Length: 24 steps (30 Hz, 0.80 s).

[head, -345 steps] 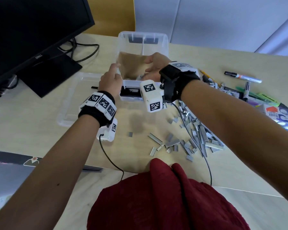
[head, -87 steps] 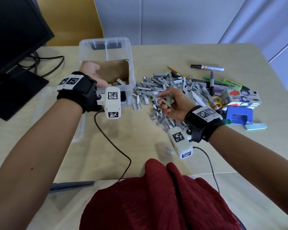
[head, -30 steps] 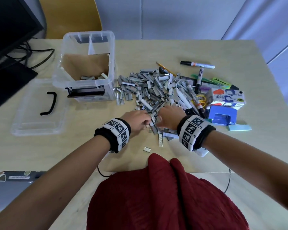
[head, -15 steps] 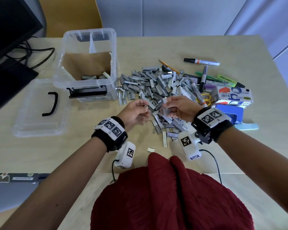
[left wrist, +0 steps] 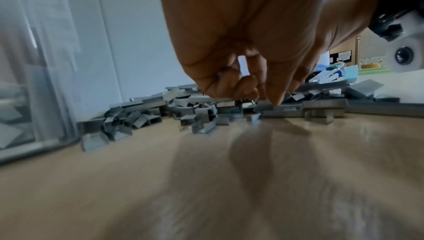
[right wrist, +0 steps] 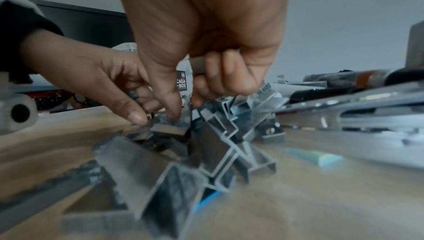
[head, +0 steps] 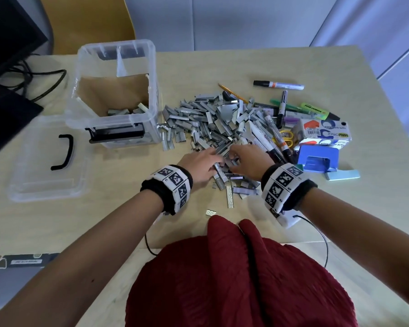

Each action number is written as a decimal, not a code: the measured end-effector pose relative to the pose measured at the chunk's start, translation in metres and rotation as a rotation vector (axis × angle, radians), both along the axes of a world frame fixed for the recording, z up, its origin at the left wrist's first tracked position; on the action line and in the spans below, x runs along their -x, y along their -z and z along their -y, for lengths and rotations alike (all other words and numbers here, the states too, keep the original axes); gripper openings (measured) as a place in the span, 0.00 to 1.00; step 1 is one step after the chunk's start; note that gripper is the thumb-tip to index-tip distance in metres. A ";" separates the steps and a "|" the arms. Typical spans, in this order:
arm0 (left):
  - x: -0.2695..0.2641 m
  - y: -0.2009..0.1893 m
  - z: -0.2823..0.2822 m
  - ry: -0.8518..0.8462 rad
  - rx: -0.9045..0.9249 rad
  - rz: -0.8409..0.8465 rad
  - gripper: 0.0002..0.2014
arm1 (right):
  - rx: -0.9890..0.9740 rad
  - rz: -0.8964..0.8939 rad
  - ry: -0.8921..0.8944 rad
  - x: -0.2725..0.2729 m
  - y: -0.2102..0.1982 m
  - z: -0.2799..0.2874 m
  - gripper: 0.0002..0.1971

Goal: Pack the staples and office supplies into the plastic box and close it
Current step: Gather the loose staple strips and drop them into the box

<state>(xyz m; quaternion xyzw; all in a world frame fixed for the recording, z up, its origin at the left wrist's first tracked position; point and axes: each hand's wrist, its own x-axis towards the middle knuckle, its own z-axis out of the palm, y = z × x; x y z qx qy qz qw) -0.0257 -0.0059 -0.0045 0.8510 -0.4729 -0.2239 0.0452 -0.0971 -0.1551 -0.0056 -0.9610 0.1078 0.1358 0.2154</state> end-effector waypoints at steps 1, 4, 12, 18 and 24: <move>0.001 0.000 0.000 0.025 -0.002 0.041 0.15 | 0.036 0.010 -0.016 0.000 -0.001 -0.001 0.12; 0.000 0.005 -0.002 0.077 -0.008 0.083 0.10 | 0.140 0.034 -0.101 -0.001 -0.003 -0.004 0.08; 0.001 0.021 -0.003 0.062 0.005 -0.043 0.07 | -0.775 0.011 0.408 -0.011 -0.019 0.008 0.10; 0.005 0.011 -0.002 0.183 -0.115 0.140 0.07 | -1.604 -0.041 0.672 -0.013 -0.029 0.021 0.11; 0.007 0.004 0.003 0.105 -0.158 0.069 0.07 | -1.538 -0.079 0.648 -0.016 -0.026 0.021 0.13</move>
